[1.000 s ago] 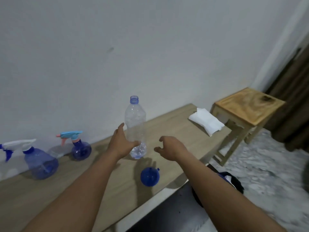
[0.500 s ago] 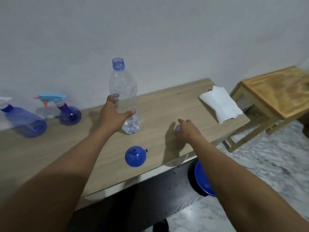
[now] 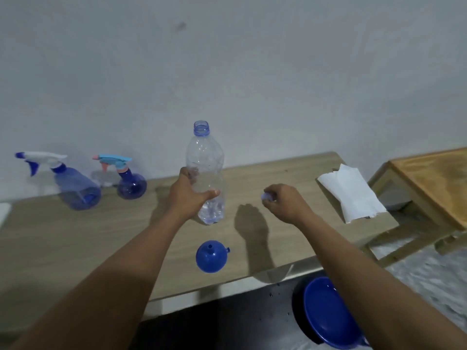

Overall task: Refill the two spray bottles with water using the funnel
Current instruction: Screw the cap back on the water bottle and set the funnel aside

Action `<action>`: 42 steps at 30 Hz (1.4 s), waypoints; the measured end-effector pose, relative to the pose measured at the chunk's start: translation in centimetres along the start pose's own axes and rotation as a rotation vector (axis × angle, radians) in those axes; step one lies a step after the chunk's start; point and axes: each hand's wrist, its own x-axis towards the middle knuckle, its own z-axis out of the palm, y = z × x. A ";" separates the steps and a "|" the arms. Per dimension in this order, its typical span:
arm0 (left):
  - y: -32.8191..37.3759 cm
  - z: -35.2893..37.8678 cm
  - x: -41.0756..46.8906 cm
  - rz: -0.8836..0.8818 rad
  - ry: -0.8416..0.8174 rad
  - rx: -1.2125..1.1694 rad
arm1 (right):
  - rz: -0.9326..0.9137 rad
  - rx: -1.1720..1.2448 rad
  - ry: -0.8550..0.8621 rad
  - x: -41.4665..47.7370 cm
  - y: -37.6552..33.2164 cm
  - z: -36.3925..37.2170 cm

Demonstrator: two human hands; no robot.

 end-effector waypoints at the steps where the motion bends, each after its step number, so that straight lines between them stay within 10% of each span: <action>1: 0.0 0.0 -0.3 -0.001 -0.006 -0.006 | -0.041 0.040 0.046 0.3 -1.7 -1.6; 14: 0.1 0.3 -1.3 -0.005 0.004 -0.083 | -0.494 -0.037 0.083 2.0 -19.6 -11.4; 42: -0.9 0.3 0.3 -0.029 -0.047 -0.078 | -0.379 -0.078 0.028 4.3 -20.8 -10.1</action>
